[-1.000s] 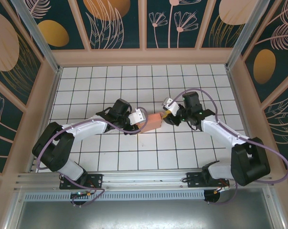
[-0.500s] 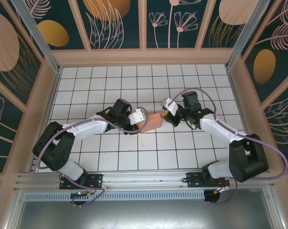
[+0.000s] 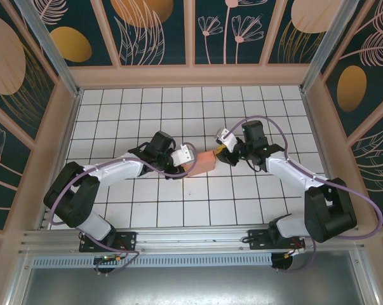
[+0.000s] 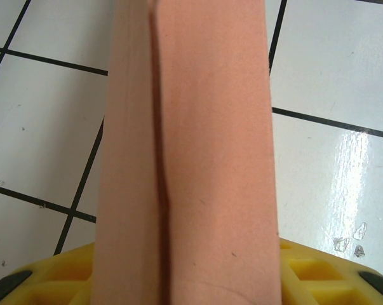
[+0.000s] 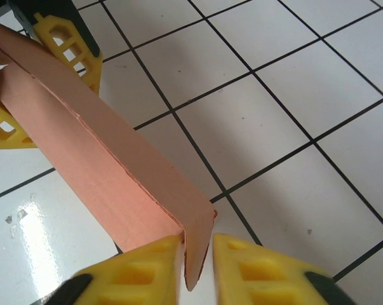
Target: Fold the paper box
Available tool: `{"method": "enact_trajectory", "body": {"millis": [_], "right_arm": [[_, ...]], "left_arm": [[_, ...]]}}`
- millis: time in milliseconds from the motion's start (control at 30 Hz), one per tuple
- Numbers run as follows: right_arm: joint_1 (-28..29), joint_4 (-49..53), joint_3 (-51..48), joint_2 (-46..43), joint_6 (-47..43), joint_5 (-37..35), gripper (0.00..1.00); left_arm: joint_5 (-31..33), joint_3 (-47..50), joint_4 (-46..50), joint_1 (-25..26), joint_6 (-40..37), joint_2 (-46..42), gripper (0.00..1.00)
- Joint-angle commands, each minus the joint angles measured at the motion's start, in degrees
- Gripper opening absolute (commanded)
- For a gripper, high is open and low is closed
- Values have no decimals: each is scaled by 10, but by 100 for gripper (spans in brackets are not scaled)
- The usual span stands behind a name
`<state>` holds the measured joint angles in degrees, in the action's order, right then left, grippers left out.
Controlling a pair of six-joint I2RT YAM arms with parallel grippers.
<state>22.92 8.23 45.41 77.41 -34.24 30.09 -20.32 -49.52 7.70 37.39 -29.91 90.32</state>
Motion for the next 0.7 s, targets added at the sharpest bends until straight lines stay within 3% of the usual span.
{"method": "enact_trajectory", "body": {"millis": [0, 67, 333, 667], "right_arm": [[-1, -13, 6, -2, 8, 9, 10], [-2, -4, 9, -1, 5, 9, 0], [13, -18, -6, -28, 59, -21, 0], [71, -5, 19, -23, 293, -179, 0]], "left_arm": [[-10, -7, 24, -1, -7, 13, 47], [-8, -7, 24, -1, -7, 13, 47], [-11, -11, 18, -1, 7, 12, 47], [-14, -26, 16, -1, 21, 20, 44]]}}
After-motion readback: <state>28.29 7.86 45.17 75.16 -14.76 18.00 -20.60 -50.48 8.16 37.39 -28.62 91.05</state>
